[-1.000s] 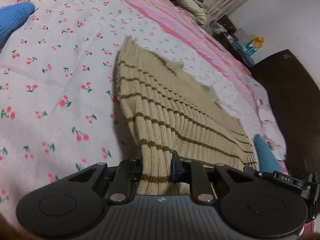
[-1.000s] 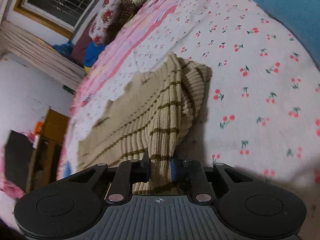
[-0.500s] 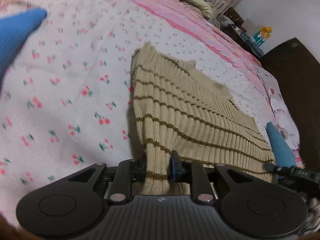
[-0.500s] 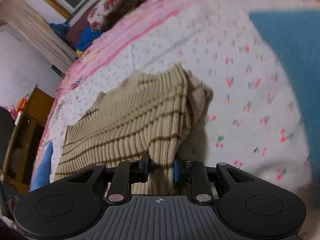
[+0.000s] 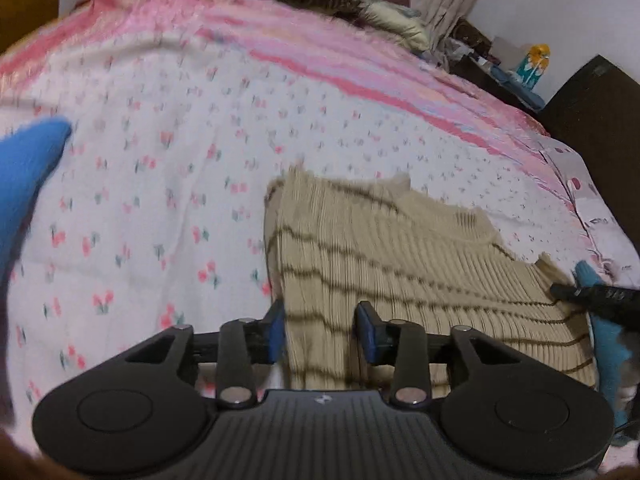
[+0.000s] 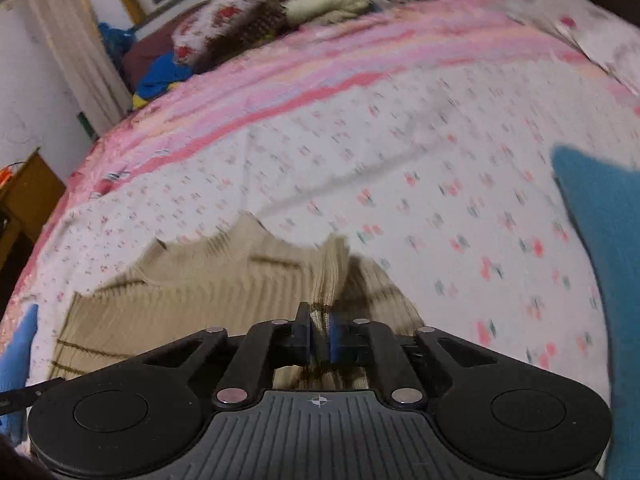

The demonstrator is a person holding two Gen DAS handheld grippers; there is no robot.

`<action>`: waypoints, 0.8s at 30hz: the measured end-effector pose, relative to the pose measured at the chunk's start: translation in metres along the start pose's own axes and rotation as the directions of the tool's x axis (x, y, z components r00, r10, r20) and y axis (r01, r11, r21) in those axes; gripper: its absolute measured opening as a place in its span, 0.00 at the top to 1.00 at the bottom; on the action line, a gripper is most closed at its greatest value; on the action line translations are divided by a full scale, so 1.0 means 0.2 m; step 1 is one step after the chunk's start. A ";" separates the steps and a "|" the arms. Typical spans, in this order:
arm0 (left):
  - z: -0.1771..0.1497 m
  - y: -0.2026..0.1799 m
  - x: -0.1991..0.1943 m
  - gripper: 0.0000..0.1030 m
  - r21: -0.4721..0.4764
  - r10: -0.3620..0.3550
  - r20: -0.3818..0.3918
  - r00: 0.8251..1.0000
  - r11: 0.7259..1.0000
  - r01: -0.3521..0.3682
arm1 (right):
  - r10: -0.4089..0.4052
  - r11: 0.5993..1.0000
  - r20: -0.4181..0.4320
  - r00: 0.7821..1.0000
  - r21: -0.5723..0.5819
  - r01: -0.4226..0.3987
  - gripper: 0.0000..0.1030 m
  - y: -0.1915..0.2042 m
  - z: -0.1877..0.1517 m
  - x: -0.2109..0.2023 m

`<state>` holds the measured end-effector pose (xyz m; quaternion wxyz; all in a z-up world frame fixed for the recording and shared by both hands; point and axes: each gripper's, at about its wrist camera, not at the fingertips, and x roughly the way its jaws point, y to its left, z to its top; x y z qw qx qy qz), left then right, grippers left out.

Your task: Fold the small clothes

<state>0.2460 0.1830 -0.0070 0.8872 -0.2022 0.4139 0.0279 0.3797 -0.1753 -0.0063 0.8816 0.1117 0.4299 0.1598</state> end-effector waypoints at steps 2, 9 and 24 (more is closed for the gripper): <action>0.03 -0.01 -0.02 0.74 0.016 0.008 0.037 0.999 1.000 -0.009 | 0.019 0.999 0.051 0.999 -0.043 -0.017 0.94 0.04 0.05 -0.03; 0.08 0.01 0.07 0.76 0.029 0.110 0.048 0.993 0.993 -0.112 | -0.084 0.996 0.085 0.993 -0.022 0.086 0.94 -0.01 0.13 0.11; -0.17 0.14 -0.31 0.68 -0.140 0.064 0.115 0.991 0.989 -0.048 | 0.052 0.982 0.166 0.985 -0.189 -0.020 0.81 0.25 -0.09 -0.33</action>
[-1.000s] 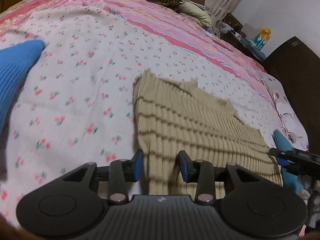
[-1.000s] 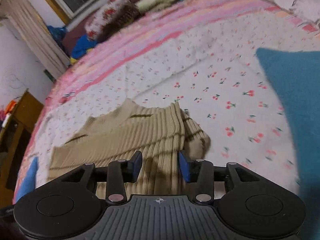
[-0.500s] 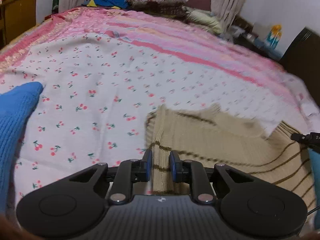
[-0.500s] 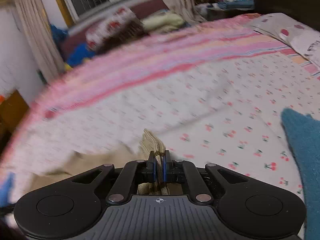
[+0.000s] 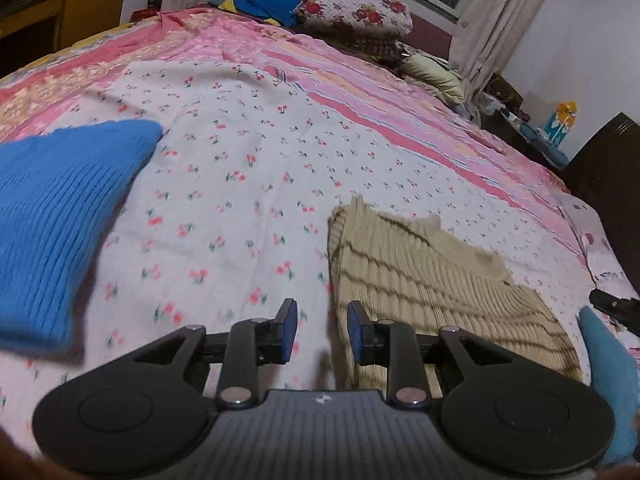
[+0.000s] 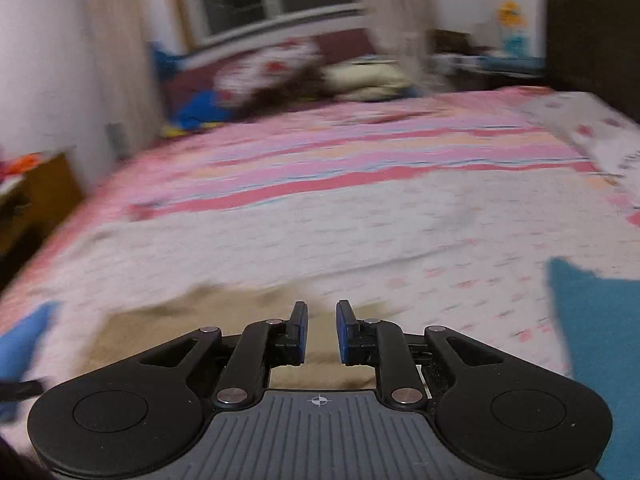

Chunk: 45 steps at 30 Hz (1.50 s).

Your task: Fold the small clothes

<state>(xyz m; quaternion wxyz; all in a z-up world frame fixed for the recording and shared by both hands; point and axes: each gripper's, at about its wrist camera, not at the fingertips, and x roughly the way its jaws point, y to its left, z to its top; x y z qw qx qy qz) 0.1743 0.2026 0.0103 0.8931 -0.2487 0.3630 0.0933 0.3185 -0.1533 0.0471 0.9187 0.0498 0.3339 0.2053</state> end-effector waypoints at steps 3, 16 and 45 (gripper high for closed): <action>-0.07 -0.01 -0.05 0.67 -0.019 -0.052 -0.009 0.999 0.998 0.051 | 0.070 0.997 -0.088 0.994 -0.040 -0.073 0.78 0.06 -0.15 -0.04; -0.20 0.01 0.02 0.66 -0.001 -0.030 -0.064 0.998 1.000 0.030 | 0.038 0.997 -0.152 0.988 -0.053 -0.046 0.75 0.21 -0.04 0.03; -0.32 0.00 -0.06 0.31 0.007 -0.069 0.023 0.997 0.998 0.069 | 0.028 0.951 -0.406 0.914 -0.272 -0.150 0.87 1.11 -0.03 0.83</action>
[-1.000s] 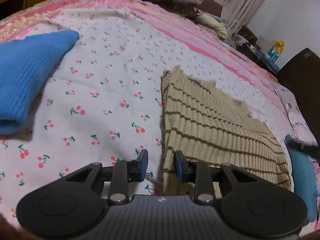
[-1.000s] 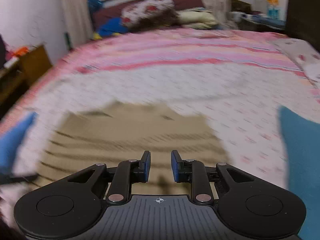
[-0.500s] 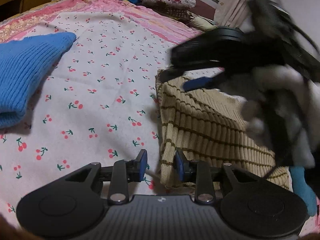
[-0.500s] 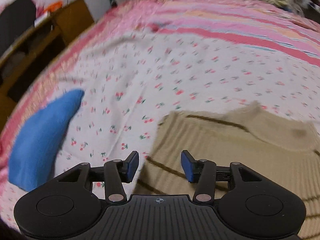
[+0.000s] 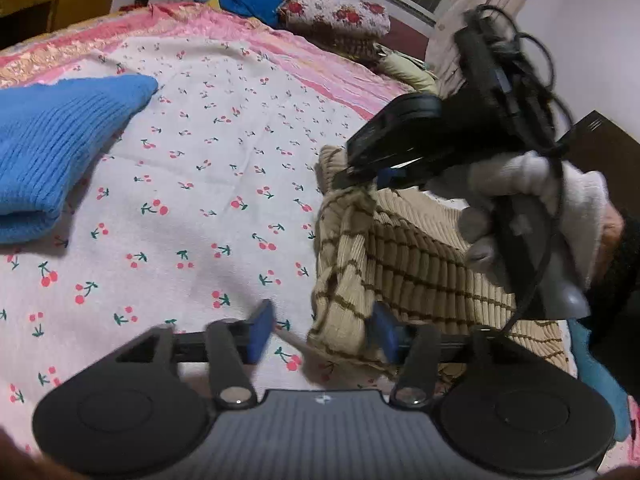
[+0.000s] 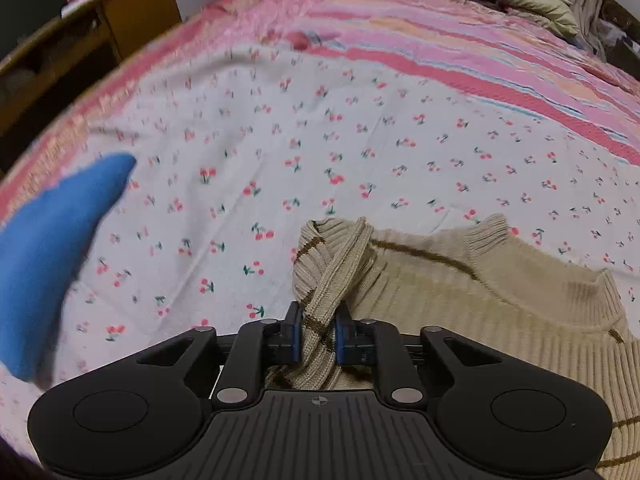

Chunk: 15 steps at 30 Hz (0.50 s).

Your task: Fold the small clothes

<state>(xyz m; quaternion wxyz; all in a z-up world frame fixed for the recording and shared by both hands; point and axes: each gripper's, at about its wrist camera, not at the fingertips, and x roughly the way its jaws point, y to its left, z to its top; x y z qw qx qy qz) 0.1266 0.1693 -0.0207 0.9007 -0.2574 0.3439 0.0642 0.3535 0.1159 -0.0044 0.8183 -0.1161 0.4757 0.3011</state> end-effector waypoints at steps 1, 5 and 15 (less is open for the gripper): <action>-0.01 -0.02 0.01 0.27 0.011 0.006 0.003 1.000 1.000 -0.006 | 0.007 1.000 0.010 1.000 0.005 -0.007 0.88 -0.02 0.00 -0.02; -0.04 -0.10 0.11 0.26 0.044 0.027 0.004 1.000 0.999 -0.027 | 0.046 0.998 0.050 0.998 0.036 -0.048 0.88 -0.10 0.00 -0.13; 0.05 -0.53 0.05 0.74 0.224 -0.078 0.080 0.994 0.973 0.058 | 0.119 0.979 0.172 0.978 0.142 -0.144 0.88 -0.49 -0.04 -0.48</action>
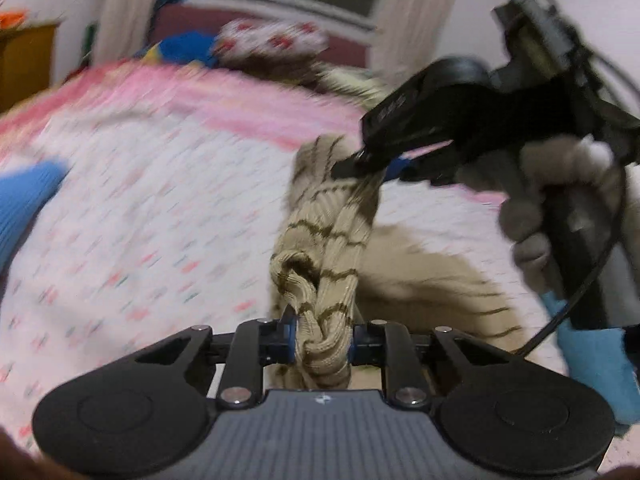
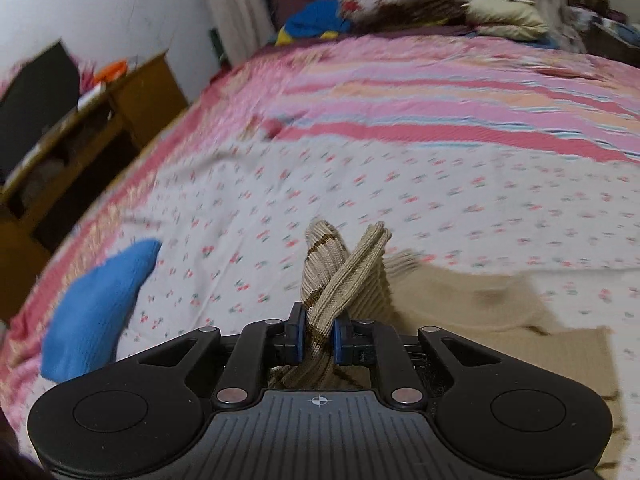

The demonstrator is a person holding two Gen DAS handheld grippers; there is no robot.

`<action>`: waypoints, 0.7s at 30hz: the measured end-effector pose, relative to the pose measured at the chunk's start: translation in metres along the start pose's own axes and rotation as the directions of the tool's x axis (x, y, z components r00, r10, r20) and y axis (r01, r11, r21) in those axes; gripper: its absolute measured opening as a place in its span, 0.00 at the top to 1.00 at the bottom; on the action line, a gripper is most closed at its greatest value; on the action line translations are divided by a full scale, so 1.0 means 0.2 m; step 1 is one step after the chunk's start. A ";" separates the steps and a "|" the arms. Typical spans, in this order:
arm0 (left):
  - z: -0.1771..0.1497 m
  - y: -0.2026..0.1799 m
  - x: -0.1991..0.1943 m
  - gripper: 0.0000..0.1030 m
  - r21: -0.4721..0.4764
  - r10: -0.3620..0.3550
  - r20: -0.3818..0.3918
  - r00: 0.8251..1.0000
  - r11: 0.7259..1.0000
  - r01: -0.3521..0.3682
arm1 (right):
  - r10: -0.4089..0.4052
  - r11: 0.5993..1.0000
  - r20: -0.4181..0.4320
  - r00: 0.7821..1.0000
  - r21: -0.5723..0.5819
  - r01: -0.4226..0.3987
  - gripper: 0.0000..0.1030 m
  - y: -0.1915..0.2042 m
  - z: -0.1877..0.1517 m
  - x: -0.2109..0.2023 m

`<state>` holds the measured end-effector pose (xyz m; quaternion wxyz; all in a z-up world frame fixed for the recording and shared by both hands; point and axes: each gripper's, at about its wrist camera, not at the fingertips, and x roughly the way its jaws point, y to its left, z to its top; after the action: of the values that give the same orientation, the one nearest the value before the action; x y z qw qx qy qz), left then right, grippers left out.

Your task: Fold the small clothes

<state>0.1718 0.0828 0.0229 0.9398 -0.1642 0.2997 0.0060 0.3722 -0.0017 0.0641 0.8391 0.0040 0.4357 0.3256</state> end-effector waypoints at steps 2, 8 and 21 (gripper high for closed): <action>0.03 -0.12 0.01 0.74 0.046 -0.057 0.006 0.998 0.997 0.057 | 0.002 0.999 0.028 1.000 0.047 -0.003 0.88 -0.13 0.00 -0.10; 0.01 -0.49 0.14 0.74 0.158 -0.182 -0.050 0.982 0.969 0.187 | -0.034 0.984 0.074 0.997 0.177 0.021 0.88 -0.55 -0.04 -0.30; -0.17 -0.79 0.41 0.74 0.199 -0.210 -0.228 0.951 0.946 0.257 | -0.120 0.931 -0.033 0.992 0.344 0.124 0.87 -1.06 -0.35 -0.17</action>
<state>0.2369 -0.0853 -0.0015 0.9106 -0.0905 0.3714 -0.1570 0.4220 -0.2065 -0.0168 0.8415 0.1221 0.4903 0.1914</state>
